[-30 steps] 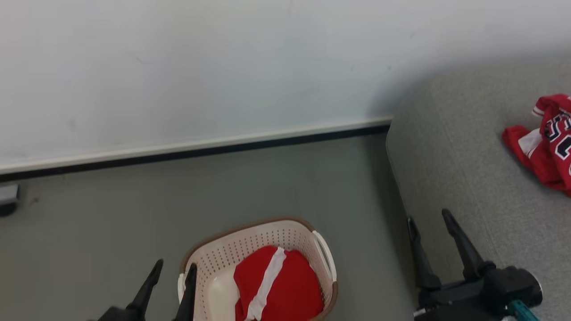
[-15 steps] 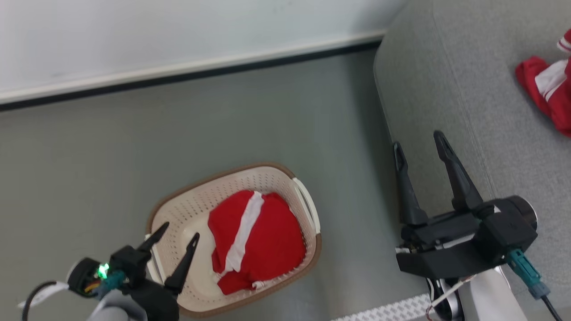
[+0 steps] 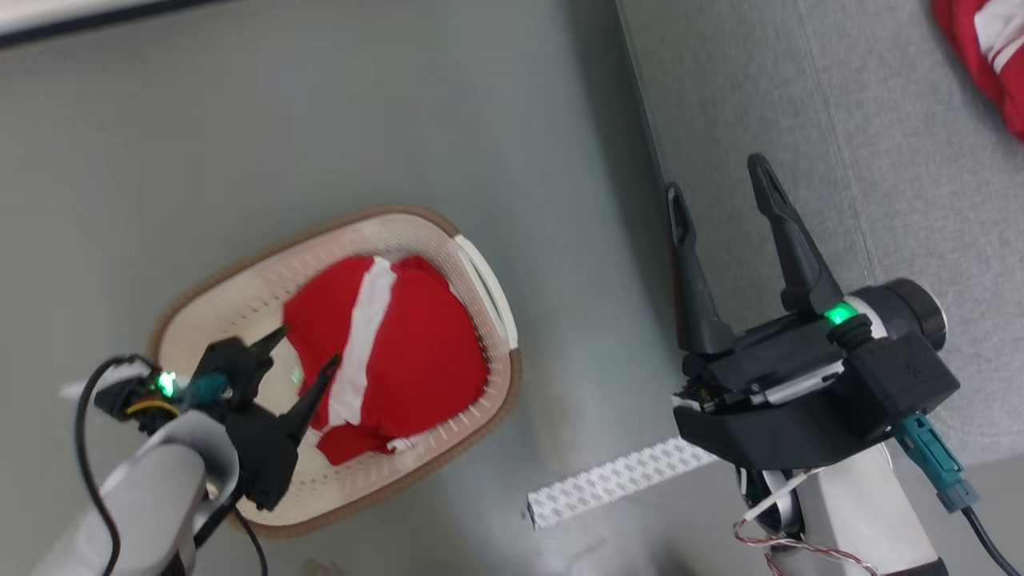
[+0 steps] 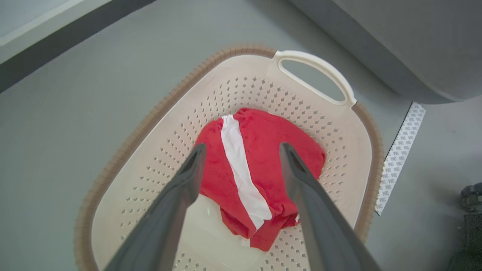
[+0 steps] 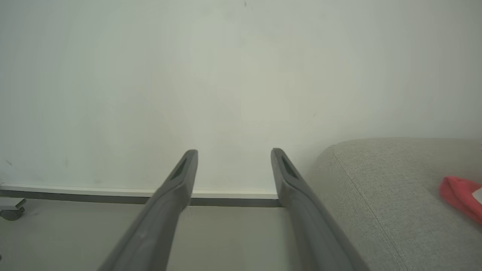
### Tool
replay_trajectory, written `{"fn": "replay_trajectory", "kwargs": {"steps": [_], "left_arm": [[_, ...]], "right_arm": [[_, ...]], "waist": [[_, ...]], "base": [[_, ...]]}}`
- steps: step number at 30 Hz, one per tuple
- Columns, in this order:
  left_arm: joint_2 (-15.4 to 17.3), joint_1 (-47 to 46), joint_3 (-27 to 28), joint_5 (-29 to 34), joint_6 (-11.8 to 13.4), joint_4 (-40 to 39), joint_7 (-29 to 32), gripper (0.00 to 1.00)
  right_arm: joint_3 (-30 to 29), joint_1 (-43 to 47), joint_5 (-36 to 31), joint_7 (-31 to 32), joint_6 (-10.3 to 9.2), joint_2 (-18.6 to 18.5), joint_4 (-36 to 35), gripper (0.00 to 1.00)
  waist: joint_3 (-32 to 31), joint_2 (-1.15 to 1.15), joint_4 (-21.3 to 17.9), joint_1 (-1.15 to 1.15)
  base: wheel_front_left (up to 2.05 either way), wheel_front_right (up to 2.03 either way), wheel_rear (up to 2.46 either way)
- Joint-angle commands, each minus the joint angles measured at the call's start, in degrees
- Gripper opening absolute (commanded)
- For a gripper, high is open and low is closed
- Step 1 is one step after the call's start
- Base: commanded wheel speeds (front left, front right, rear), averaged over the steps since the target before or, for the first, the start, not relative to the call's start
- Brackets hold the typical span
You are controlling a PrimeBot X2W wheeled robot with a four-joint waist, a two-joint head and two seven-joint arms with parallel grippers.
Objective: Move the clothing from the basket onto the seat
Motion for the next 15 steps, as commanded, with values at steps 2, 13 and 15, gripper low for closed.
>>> {"fn": "replay_trajectory", "kwargs": {"steps": [2,13,15], "left_arm": [[1.1,-3.5,-3.5,-1.9,0.0,2.2,1.8,1.00],[4.6,-14.7,-17.5,-6.7,0.0,6.7,6.3,1.00],[4.7,-15.5,-18.1,-7.1,0.0,7.2,6.4,1.00]], "right_arm": [[0.7,-1.6,-0.4,0.0,0.04,0.5,-0.5,1.00],[2.6,-5.9,2.8,0.0,0.04,0.6,-3.7,1.00],[2.8,-6.2,3.0,0.0,0.04,0.6,-3.8,1.00]], "waist": [[7.1,-0.01,-4.0,-0.01],[14.6,-0.01,-6.7,-0.01],[15.2,-0.01,-6.9,-0.01]], "base": [[0.00,0.00,0.00],[0.00,0.00,0.00],[0.00,0.00,0.00]]}}
